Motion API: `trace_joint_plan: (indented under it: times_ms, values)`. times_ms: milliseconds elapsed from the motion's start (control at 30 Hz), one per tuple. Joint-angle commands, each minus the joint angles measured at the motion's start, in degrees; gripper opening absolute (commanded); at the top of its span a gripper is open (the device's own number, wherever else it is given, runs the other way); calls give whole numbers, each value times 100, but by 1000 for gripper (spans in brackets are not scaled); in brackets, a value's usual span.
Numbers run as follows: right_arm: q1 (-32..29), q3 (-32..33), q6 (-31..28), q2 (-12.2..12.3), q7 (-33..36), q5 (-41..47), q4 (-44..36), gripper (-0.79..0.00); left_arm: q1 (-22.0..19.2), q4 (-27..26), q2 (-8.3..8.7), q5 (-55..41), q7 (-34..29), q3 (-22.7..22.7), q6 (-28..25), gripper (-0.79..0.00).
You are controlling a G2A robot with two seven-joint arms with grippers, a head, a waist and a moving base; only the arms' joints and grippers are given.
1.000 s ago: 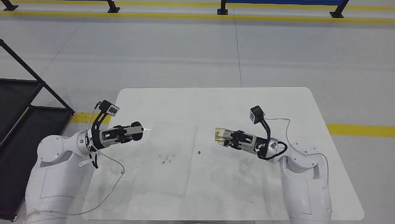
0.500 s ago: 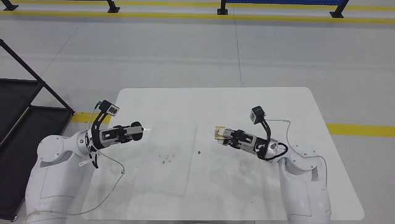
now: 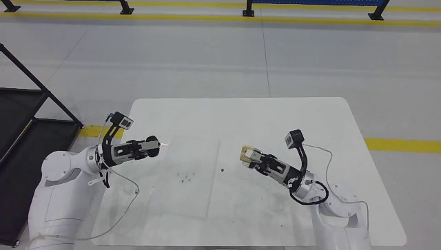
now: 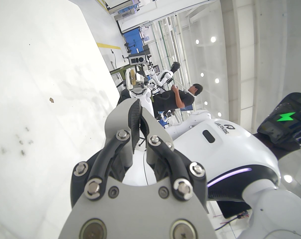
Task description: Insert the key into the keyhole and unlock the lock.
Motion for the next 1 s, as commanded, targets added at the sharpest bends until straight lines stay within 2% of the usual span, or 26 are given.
trace_joint_plan:
  times_ms: [0, 267, 367, 667, 800, 967]
  values:
    - [-11, -16, 19, 10, -2, 20, -3, -785, 0, 0, 0, 0, 0, 0, 0, -785]
    - [-11, -16, 19, 10, -2, 20, -3, -785, 9, -52, -5, 13, 63, 48, 12, -785]
    - [-11, -16, 19, 10, -2, 20, -3, -785, 49, -265, -36, -90, 239, 352, 60, -785]
    - [-11, -16, 19, 10, -2, 20, -3, -785, -130, -571, -104, 393, 641, 1386, -205, -785]
    - [-11, -16, 19, 10, -2, 20, -3, -785, -178, -603, -122, 671, 943, 1659, -455, -785]
    - [-11, -16, 19, 10, -2, 20, -3, -785, -217, -605, -126, 603, 1003, 1877, -536, -785]
